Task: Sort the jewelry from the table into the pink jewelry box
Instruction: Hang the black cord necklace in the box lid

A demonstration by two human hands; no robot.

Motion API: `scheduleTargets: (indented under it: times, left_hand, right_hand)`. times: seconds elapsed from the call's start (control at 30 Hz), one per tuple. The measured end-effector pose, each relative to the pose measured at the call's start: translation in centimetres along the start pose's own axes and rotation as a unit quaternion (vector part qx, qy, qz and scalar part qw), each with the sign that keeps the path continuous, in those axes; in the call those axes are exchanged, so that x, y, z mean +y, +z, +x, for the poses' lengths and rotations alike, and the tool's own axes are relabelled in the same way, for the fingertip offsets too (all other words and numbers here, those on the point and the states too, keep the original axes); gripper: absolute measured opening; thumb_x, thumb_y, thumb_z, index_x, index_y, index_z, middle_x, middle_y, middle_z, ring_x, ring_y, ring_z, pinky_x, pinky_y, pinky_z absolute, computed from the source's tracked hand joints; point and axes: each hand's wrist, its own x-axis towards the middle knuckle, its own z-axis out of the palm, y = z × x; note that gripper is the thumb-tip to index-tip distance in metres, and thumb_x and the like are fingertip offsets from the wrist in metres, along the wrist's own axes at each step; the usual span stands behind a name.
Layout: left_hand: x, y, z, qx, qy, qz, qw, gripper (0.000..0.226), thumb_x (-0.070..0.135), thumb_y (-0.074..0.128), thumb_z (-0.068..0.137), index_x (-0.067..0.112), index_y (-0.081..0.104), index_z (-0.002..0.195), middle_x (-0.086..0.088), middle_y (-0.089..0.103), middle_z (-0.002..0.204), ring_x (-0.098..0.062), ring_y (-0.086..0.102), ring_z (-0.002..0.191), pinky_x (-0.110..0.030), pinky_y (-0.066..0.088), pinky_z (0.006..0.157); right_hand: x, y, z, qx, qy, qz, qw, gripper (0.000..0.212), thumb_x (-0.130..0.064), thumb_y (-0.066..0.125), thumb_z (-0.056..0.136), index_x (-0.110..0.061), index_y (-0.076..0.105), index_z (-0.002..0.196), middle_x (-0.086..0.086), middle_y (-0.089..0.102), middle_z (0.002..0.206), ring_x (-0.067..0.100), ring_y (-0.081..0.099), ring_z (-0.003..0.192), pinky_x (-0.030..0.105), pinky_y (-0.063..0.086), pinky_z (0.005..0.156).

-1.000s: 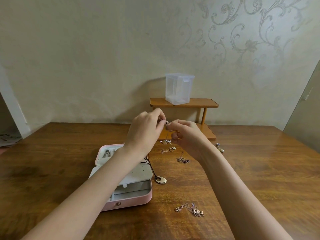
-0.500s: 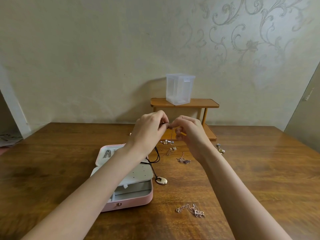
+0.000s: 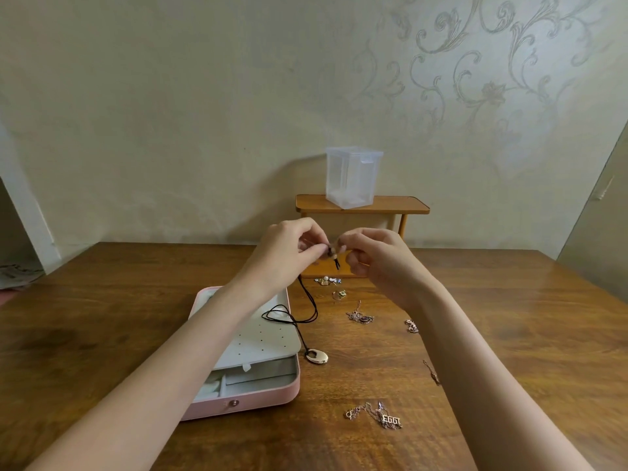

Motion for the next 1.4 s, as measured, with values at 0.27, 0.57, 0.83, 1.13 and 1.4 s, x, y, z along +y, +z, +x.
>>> scheduleTargets:
  times: [0.27,0.57,0.83,1.13,1.4]
  left_hand:
    - [0.8,-0.4,0.0,-0.023,-0.090,-0.224,0.970,0.009,0.001,0.060,0.087,0.008,0.065,0.087,-0.004,0.071,0.087,-0.009,0.068,0.076,-0.019,0.055,0.076]
    - [0.6,-0.9,0.1,0.020,-0.180,-0.394,0.901,0.011,0.004,0.049,0.094,0.009,0.058,0.090,-0.005,0.067,0.086,-0.011,0.067,0.076,-0.019,0.056,0.067]
    - [2.1,-1.4,1.1,0.015,-0.140,-0.471,0.871,0.012,0.005,0.049,0.093,0.012,0.056,0.087,-0.004,0.069,0.075,-0.006,0.060,0.059,-0.014,0.045,0.050]
    - [3.9,-2.4,1.4,-0.004,-0.130,-0.533,0.836,0.012,0.005,0.046,0.094,0.010,0.054,0.087,-0.002,0.062,0.066,-0.005,0.045,0.051,-0.012,0.032,0.044]
    - [0.5,-9.7,2.2,0.153,-0.103,-0.524,0.831,0.018,0.008,0.045,0.095,0.014,0.055,0.081,0.005,0.047,0.056,-0.001,0.033,0.039,-0.011,0.023,0.037]
  right_hand:
    - [0.6,0.0,0.2,0.007,0.045,0.025,0.999,0.012,-0.009,0.057,0.090,-0.002,0.066,0.087,0.002,0.054,0.067,0.005,0.044,0.055,0.018,0.038,0.055]
    - [4.5,-0.6,-0.1,-0.006,0.149,-0.125,0.981,0.013,-0.007,0.060,0.088,0.005,0.065,0.088,0.006,0.057,0.065,0.009,0.048,0.053,0.020,0.040,0.052]
    - [5.8,-1.3,0.2,-0.102,0.205,-0.420,0.878,0.016,-0.006,0.061,0.087,0.001,0.067,0.099,0.013,0.071,0.090,0.010,0.061,0.059,0.017,0.050,0.052]
    - [3.9,3.8,1.5,-0.207,0.035,-0.227,0.951,0.047,-0.014,0.066,0.085,-0.018,0.051,0.129,0.001,0.057,0.125,0.010,0.052,0.068,0.019,0.039,0.049]
    - [0.3,2.2,3.0,-0.073,-0.016,-0.221,0.972,0.016,-0.011,0.057,0.090,0.001,0.067,0.089,0.003,0.064,0.070,0.012,0.050,0.059,0.020,0.041,0.054]
